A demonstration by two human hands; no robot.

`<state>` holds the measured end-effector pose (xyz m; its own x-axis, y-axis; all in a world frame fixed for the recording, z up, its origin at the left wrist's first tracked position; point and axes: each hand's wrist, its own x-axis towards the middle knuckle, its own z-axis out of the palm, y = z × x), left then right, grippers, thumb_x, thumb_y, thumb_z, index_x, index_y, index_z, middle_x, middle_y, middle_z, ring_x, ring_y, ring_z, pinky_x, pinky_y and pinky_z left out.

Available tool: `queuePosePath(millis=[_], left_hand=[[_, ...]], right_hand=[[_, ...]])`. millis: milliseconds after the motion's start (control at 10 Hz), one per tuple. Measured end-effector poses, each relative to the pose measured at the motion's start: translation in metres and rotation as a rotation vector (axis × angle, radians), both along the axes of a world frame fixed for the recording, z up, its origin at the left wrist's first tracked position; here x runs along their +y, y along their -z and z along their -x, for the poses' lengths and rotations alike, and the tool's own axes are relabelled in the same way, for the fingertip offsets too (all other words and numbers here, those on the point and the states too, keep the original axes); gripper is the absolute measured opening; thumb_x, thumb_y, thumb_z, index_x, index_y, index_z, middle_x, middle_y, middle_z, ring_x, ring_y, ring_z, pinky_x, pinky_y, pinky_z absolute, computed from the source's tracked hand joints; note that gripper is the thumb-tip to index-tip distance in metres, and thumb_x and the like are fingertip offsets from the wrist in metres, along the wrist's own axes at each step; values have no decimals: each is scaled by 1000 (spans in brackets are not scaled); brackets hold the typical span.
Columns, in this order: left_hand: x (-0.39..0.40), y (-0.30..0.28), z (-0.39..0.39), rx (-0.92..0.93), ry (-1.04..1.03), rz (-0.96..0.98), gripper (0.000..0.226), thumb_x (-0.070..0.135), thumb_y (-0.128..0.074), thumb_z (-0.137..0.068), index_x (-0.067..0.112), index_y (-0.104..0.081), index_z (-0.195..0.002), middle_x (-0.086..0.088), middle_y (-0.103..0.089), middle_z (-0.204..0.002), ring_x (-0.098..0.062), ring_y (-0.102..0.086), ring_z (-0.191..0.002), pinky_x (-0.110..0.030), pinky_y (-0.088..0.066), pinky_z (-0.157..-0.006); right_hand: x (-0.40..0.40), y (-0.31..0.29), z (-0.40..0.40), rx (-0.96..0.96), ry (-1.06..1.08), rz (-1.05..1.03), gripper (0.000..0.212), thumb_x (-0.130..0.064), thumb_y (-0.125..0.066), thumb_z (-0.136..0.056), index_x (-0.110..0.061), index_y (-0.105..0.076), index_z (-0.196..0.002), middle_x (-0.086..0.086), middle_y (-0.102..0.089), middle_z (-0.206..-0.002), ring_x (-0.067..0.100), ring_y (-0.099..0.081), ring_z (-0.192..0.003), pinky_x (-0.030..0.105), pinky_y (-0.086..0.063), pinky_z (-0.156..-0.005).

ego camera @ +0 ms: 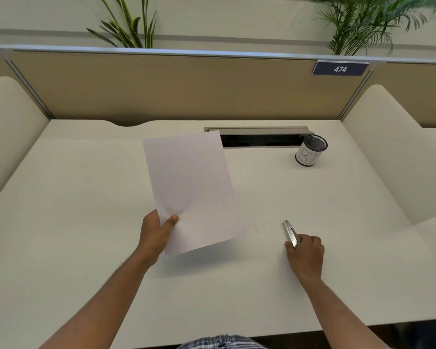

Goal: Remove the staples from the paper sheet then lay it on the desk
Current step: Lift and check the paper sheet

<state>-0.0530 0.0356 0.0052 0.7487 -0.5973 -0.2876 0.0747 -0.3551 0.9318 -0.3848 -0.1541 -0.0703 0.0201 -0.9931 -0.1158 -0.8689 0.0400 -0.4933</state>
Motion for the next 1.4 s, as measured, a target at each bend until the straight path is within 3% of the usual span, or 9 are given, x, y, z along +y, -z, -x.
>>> queuePosePath(millis=[200, 400, 600, 700, 800, 900, 1000, 1200, 1400], left_hand=[[-4, 0, 0, -14, 3, -8, 28, 16, -68, -92, 14, -67, -120, -2, -73, -111, -27, -69, -101, -47, -56, -91], [-7, -3, -2, -23, 6, -1, 29, 16, -67, -92, 13, -66, -121, -3, -73, -112, -27, -69, -101, -47, -56, -91], [-8, -6, -4, -32, 5, 12, 30, 16, -67, -92, 12, -66, -122, -4, -73, -112, -27, -69, -101, -45, -56, -90], [-8, -10, -5, -43, 3, 20, 31, 16, -67, -92, 11, -66, -123, -5, -72, -113, -27, -69, -101, -46, -56, -90], [-8, -13, -5, -49, 3, 29, 31, 16, -67, -93, 11, -66, -123, -4, -72, -113, -27, -69, -101, -46, -56, -90], [-8, -17, -5, -57, 5, 39, 32, 16, -67, -93, 11, -65, -124, -4, -72, -114, -26, -68, -101, -45, -56, -90], [-8, -19, -4, -62, 5, 43, 32, 16, -67, -93, 11, -65, -124, -4, -72, -114, -26, -68, -101, -45, -56, -90], [-6, -24, -2, -66, 25, 57, 23, 13, -66, -93, 18, -66, -116, 0, -73, -108, -23, -70, -97, -40, -57, -85], [-7, -25, 0, -70, 34, 46, 25, 15, -67, -92, 19, -66, -117, 0, -73, -108, -24, -70, -97, -43, -58, -85]], right_hand=[[15, -19, -17, -156, -139, 48, 37, -9, -71, -88, -7, -65, -124, 11, -58, -120, 25, -63, -85, 32, -46, -77], [29, -63, -45, -615, -94, -20, 50, -16, -87, -77, -23, -61, -119, -10, -68, -103, 3, -67, -90, 19, -53, -76], [31, -77, -58, -906, -173, -282, 36, -21, -81, -86, -18, -70, -120, 0, -72, -108, 9, -68, -99, 19, -55, -80], [38, -76, -58, -993, -250, -466, 40, -32, -74, -88, -16, -66, -123, 6, -64, -104, 18, -69, -96, 38, -61, -87], [45, -73, -58, -941, -318, -533, 43, -44, -75, -87, -19, -67, -121, 4, -63, -99, 14, -68, -89, 38, -59, -80], [57, -68, -59, -898, -396, -574, 71, -73, -76, -69, -24, -69, -120, -7, -64, -91, 9, -58, -81, 30, -52, -70], [62, -67, -61, -935, -411, -618, 80, -74, -79, -65, -18, -68, -122, -7, -64, -91, 10, -60, -84, 36, -59, -79], [63, -76, -64, -974, -365, -550, 92, -71, -88, -55, -14, -66, -124, -1, -69, -95, 12, -60, -77, 25, -49, -62], [63, -83, -65, -1002, -354, -534, 90, -72, -90, -46, -11, -68, -109, 2, -75, -89, 8, -63, -67, 18, -45, -55]])
